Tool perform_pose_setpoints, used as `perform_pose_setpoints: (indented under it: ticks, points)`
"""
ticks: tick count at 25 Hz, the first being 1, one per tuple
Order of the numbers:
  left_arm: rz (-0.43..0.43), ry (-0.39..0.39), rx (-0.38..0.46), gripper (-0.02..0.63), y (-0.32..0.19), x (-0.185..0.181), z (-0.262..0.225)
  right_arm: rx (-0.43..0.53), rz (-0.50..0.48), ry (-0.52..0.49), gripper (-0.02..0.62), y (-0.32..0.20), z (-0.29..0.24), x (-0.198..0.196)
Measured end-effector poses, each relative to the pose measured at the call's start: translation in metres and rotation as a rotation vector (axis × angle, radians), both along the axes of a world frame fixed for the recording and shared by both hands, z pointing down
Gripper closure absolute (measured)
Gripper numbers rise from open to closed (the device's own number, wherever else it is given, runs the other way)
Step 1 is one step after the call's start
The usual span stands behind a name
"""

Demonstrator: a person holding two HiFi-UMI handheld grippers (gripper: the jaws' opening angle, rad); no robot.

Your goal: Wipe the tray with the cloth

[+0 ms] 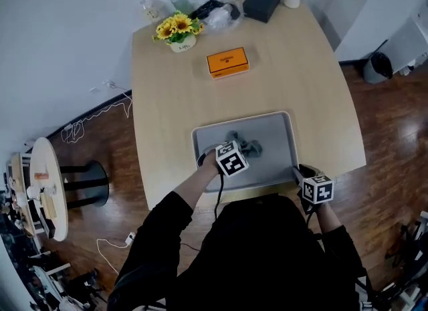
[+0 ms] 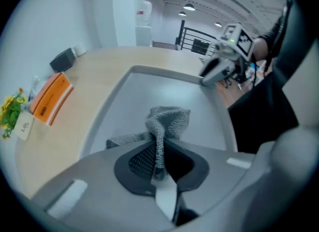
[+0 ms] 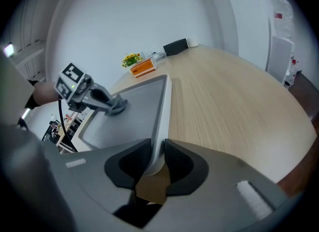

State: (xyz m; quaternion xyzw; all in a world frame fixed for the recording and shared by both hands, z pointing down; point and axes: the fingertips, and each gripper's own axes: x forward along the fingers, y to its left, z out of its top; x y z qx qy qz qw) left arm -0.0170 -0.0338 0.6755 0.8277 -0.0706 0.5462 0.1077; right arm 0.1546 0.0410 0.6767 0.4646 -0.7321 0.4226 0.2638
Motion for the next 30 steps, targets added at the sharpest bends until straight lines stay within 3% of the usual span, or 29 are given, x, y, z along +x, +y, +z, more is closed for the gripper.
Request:
perform_pose_setpoints:
  ticks: [4, 9, 13, 18, 22, 26, 30]
  points:
    - [-0.160, -0.026, 0.052, 0.601, -0.073, -0.015, -0.002, 0.023, 0.038, -0.005, 0.506, 0.001, 0.002, 0.006]
    - [-0.226, -0.059, 0.095, 0.601, -0.081, -0.033, -0.005, 0.019, 0.037, -0.011, 0.506, 0.004, 0.001, 0.012]
    - [-0.177, -0.064, 0.057, 0.601, -0.018, -0.038, -0.003, 0.007, 0.016, -0.002, 0.506, 0.007, 0.004, 0.017]
    - [-0.074, -0.008, -0.028, 0.601, 0.097, -0.031, -0.001, -0.030, -0.013, 0.004, 0.503, 0.010, 0.005, 0.017]
    - [-0.052, 0.009, -0.038, 0.601, 0.116, -0.031, 0.002, -0.047, -0.040, 0.014, 0.502, 0.004, 0.003, 0.014]
    - [-0.070, 0.025, -0.089, 0.601, 0.081, -0.044, 0.004, -0.042, -0.031, 0.010, 0.502, 0.003, 0.003, 0.010]
    - [-0.153, -0.018, -0.030, 0.600, -0.001, -0.071, 0.002, -0.021, 0.006, 0.006, 0.503, 0.003, 0.003, 0.009]
